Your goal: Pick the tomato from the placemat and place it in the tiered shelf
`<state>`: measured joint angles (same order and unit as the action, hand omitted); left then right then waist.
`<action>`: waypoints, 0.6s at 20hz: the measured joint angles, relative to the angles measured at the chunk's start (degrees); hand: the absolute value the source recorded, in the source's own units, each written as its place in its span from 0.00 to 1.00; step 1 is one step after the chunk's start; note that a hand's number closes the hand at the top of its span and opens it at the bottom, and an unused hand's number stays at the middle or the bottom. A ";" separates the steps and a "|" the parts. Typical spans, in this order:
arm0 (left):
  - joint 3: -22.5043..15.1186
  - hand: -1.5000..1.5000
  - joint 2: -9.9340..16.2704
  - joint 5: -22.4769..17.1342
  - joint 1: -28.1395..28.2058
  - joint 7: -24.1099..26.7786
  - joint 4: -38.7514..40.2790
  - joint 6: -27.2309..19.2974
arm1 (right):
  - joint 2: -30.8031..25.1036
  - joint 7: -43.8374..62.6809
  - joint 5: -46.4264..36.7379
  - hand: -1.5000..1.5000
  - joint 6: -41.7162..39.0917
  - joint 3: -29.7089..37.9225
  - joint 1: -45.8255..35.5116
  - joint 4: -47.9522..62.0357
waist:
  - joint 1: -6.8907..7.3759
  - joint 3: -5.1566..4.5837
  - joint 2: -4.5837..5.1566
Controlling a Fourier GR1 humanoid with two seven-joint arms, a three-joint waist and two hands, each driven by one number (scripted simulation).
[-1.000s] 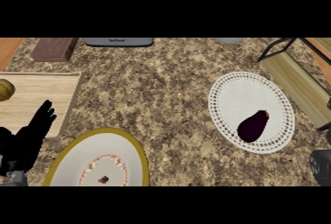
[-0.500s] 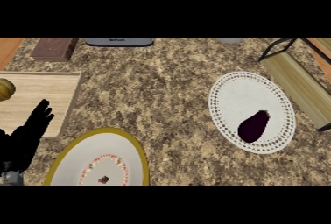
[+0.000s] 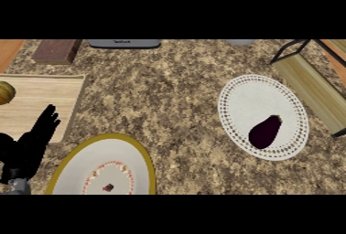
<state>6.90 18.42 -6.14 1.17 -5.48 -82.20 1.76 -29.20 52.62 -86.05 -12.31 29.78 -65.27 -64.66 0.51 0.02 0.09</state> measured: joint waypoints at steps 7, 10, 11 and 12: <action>0.79 0.50 0.06 0.11 -0.51 -0.11 0.30 0.62 | -3.36 0.78 1.92 0.00 6.99 3.53 4.03 4.63 | 0.01 0.01 0.03; 0.77 0.50 -0.11 0.34 -0.66 -1.44 -1.13 0.44 | -4.29 0.11 2.42 0.00 7.49 2.70 5.16 7.37 | 0.05 0.01 0.01; 1.08 0.50 0.00 0.27 -0.46 -1.10 -0.88 0.79 | -4.86 -0.41 2.85 0.00 7.94 2.58 5.56 8.13 | 0.05 0.01 0.01; 1.00 0.50 -0.26 0.47 -0.51 -1.36 -0.99 0.66 | -5.29 -0.84 3.49 0.00 8.36 2.51 5.91 8.23 | 0.01 0.01 0.00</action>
<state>7.90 18.16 -5.67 0.66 -6.85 -83.20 2.42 -34.49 51.78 -82.55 -3.95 32.28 -59.36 -56.42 0.52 0.03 0.09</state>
